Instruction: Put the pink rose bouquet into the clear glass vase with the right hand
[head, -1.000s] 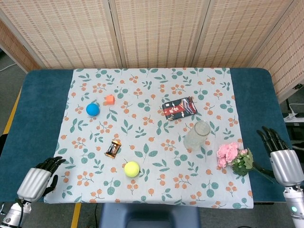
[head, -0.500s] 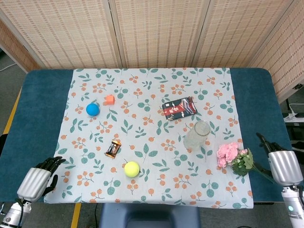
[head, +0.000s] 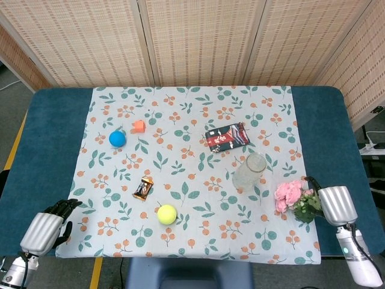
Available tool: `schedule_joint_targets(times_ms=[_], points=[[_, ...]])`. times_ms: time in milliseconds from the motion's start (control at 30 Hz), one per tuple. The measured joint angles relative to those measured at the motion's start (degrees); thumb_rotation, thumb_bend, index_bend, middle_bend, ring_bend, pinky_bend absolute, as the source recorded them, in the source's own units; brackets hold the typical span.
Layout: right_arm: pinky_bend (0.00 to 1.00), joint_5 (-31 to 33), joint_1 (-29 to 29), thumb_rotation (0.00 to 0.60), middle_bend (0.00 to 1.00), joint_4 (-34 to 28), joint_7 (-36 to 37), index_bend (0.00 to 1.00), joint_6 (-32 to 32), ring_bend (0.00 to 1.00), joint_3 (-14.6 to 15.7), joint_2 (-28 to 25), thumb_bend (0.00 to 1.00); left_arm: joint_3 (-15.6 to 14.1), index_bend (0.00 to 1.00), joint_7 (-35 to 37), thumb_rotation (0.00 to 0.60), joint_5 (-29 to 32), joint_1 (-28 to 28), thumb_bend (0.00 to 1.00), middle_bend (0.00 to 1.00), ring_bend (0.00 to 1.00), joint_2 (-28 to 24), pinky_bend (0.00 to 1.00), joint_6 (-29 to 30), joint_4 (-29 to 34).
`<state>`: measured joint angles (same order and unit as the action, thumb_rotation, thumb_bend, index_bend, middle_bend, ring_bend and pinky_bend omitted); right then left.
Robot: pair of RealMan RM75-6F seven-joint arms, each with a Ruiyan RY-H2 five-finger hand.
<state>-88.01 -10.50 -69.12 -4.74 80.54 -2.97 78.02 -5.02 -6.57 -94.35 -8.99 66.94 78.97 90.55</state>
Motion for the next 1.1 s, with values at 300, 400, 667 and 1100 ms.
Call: schedule_joint_targets(times_ms=[300,400,667,1100], points=[[1.0,7.62,1.62,0.6,0.91,-4.63,-2.14,0.3,-2.23,0.96,-1.44,1.21,0.0,-0.24,0.18,1.6,0.6,-1.04,0.01,0.64,0.19,0.2,-0.44,0.43,0.81,0.19],[1.0,10.76,1.85,0.6,0.91,-7.6,-2.63,0.31,-4.07,0.96,-2.27,1.25,0.0,-0.2,0.19,2.64,0.6,-1.35,0.11,0.64,0.2,0.2,-0.75,0.43,1.43,0.17],[1.0,17.14,0.89,0.6,0.91,-6.66,-2.23,0.33,-9.21,0.97,-4.65,4.0,0.0,-0.32,0.19,3.82,0.6,-2.09,0.14,0.64,0.21,0.21,-1.05,0.43,1.96,-0.08],[1.0,19.18,-3.57,0.6,0.99,1.56,3.44,0.62,-18.65,1.0,-5.75,8.12,0.02,-0.58,0.19,2.76,0.6,-2.06,-0.05,0.64,0.21,0.21,-0.79,0.43,1.05,0.08]])
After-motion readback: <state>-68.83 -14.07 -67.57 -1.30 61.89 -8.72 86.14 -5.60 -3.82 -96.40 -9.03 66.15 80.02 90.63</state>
